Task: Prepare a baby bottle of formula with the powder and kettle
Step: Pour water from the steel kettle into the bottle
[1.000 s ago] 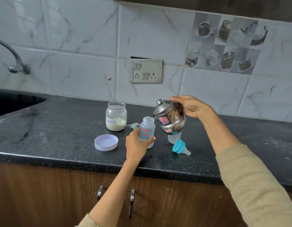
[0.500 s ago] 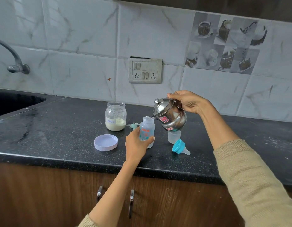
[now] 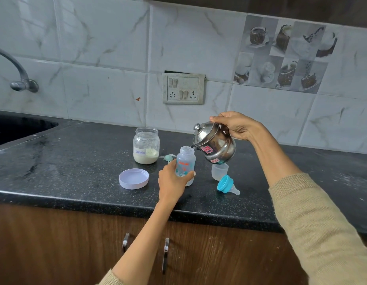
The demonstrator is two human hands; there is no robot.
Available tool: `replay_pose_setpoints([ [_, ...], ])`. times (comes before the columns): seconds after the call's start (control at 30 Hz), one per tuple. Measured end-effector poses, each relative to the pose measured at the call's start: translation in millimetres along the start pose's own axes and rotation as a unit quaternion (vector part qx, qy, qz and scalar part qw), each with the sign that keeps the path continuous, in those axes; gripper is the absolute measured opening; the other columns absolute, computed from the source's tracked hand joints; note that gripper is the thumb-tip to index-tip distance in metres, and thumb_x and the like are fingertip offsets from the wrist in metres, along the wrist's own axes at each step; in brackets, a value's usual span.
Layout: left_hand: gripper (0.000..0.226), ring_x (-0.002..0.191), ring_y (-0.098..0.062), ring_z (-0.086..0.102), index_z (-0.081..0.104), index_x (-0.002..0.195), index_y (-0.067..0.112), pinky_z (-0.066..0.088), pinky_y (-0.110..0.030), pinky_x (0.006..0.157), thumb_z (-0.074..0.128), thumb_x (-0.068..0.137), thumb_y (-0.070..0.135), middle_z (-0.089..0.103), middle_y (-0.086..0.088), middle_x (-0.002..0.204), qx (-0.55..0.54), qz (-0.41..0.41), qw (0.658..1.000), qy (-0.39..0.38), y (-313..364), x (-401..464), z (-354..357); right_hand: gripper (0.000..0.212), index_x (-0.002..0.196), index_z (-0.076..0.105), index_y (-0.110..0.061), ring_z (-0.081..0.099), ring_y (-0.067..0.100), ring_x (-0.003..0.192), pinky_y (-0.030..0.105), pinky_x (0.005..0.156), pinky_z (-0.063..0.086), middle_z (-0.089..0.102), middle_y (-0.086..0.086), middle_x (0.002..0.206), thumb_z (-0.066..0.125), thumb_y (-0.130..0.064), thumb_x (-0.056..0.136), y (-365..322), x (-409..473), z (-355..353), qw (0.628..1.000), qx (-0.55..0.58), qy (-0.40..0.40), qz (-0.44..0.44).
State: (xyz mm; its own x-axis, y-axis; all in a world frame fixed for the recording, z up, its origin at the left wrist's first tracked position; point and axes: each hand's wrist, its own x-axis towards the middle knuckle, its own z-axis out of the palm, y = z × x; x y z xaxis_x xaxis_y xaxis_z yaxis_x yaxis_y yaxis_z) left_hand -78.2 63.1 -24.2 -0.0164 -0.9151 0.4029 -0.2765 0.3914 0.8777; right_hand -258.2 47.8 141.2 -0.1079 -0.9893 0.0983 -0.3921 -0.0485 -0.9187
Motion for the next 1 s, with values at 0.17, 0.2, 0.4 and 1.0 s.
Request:
replay_pose_setpoints([
  [0.17, 0.041, 0.101, -0.018, 0.064, 0.065, 0.108, 0.012, 0.050, -0.034, 0.089, 0.079, 0.073, 0.028, 0.071, -0.003, 0.107, -0.001, 0.000, 1.000, -0.001, 0.5, -0.3, 0.4, 0.033, 0.064, 0.042, -0.018, 0.039, 0.012, 0.063, 0.024, 0.060, 0.033, 0.044, 0.003, 0.068, 0.062, -0.020, 0.090, 0.1, -0.5, -0.3, 1.000, -0.001, -0.002, 0.001],
  [0.2, 0.041, 0.101, -0.018, 0.064, 0.065, 0.109, 0.012, 0.050, -0.034, 0.089, 0.079, 0.073, 0.028, 0.071, -0.003, 0.108, -0.001, -0.001, 1.000, -0.001, 0.5, -0.3, 0.4, 0.033, 0.064, 0.042, -0.018, 0.040, 0.012, 0.064, 0.024, 0.060, 0.033, 0.044, 0.004, 0.068, 0.062, -0.020, 0.090, 0.0, -0.6, -0.3, 1.000, 0.000, -0.002, 0.001],
  [0.4, 0.044, 0.105, -0.018, 0.063, 0.064, 0.112, 0.012, 0.049, -0.032, 0.090, 0.078, 0.074, 0.028, 0.069, -0.003, 0.111, 0.004, -0.003, 1.000, -0.001, 0.5, 0.5, 0.2, 0.034, 0.063, 0.042, -0.017, 0.040, 0.012, 0.064, 0.025, 0.059, 0.033, 0.044, 0.005, 0.069, 0.062, -0.019, 0.090, -2.0, -0.7, -0.1, 1.000, -0.008, -0.002, 0.000],
  [1.0, 0.042, 0.101, -0.017, 0.064, 0.066, 0.109, 0.014, 0.050, -0.034, 0.090, 0.079, 0.072, 0.029, 0.071, -0.001, 0.107, -0.002, 0.001, 1.000, -0.001, -2.3, 1.1, 1.2, 0.036, 0.061, 0.040, -0.017, 0.039, 0.012, 0.060, 0.024, 0.055, 0.036, 0.043, 0.004, 0.066, 0.060, -0.018, 0.091, -5.3, -3.2, 0.2, 1.000, -0.011, -0.011, 0.004],
])
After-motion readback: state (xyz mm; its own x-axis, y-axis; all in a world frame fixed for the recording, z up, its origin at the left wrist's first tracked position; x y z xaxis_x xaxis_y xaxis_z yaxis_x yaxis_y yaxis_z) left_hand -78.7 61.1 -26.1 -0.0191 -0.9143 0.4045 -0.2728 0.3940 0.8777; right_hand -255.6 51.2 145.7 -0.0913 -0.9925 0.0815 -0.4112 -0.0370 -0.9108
